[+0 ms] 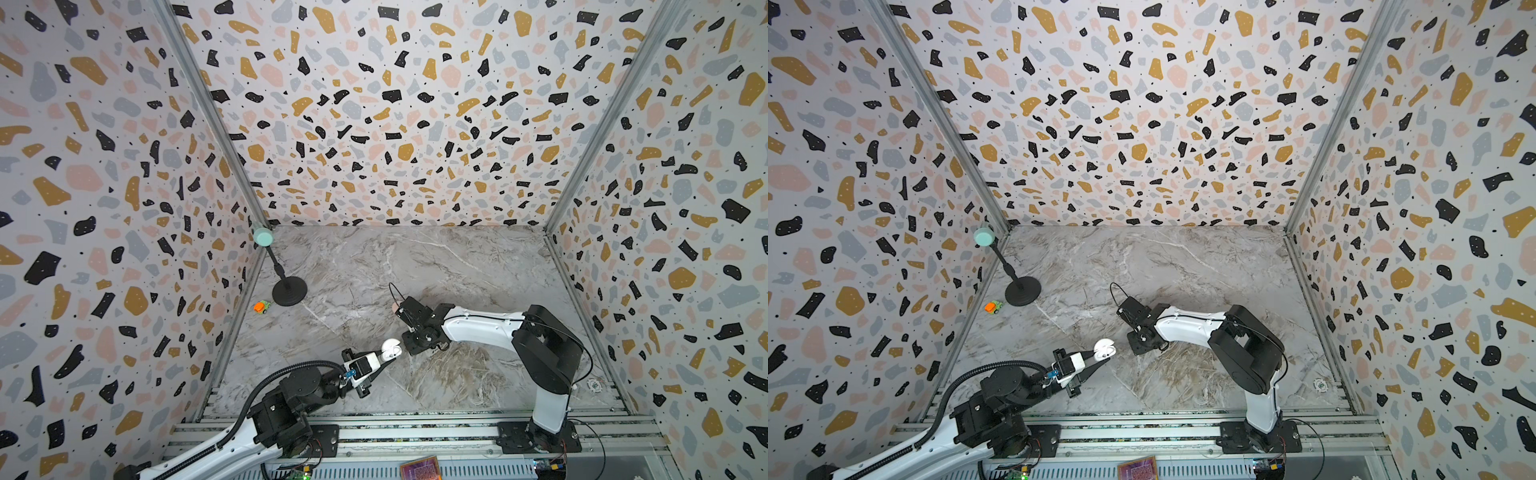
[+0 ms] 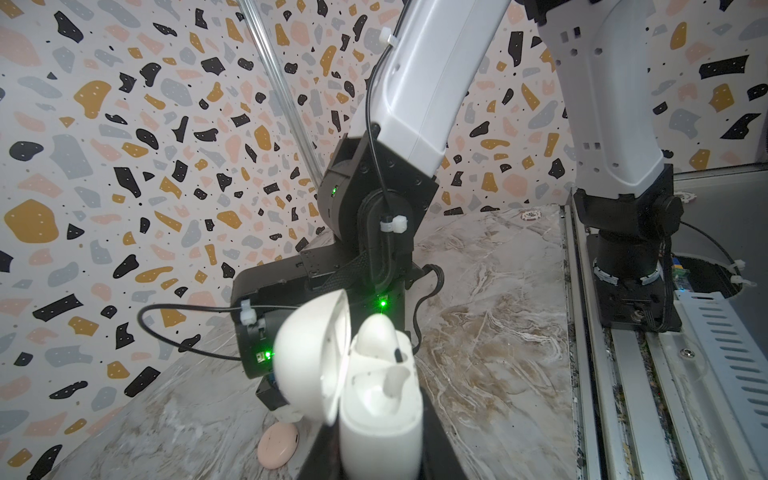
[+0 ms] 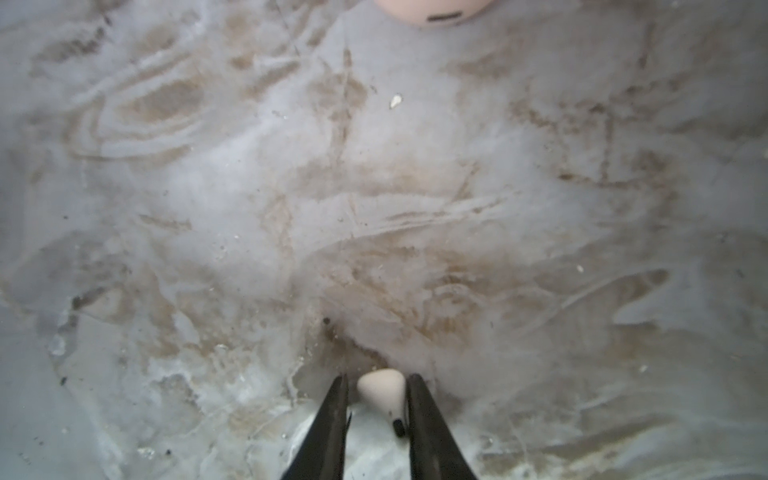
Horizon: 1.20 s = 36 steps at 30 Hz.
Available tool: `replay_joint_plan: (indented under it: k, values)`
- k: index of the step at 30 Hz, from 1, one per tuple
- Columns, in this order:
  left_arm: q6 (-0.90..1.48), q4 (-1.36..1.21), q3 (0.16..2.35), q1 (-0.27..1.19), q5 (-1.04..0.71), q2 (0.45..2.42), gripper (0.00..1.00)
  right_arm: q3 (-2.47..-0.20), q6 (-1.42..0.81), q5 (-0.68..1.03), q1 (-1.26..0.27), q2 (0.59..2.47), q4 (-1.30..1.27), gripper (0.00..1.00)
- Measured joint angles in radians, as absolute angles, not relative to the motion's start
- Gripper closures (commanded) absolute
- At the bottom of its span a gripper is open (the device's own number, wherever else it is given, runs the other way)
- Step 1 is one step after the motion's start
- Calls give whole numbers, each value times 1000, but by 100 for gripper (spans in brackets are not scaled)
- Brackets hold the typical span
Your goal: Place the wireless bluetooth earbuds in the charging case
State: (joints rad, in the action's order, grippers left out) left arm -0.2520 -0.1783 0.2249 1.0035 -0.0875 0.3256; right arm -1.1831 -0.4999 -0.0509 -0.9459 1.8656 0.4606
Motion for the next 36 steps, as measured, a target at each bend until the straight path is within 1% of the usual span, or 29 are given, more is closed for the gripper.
replay_joint_plan:
  k: [23, 29, 36]
  values:
    - [-252, -178, 225, 1003, -87, 326, 100, -1159, -538, -81, -949, 1851, 446, 83]
    - [-252, -178, 225, 1003, -87, 326, 100, -1117, -542, -83, -949, 1813, 431, 85]
    - [-252, -178, 225, 1003, -87, 326, 100, -1070, -548, -86, -949, 1698, 388, 85]
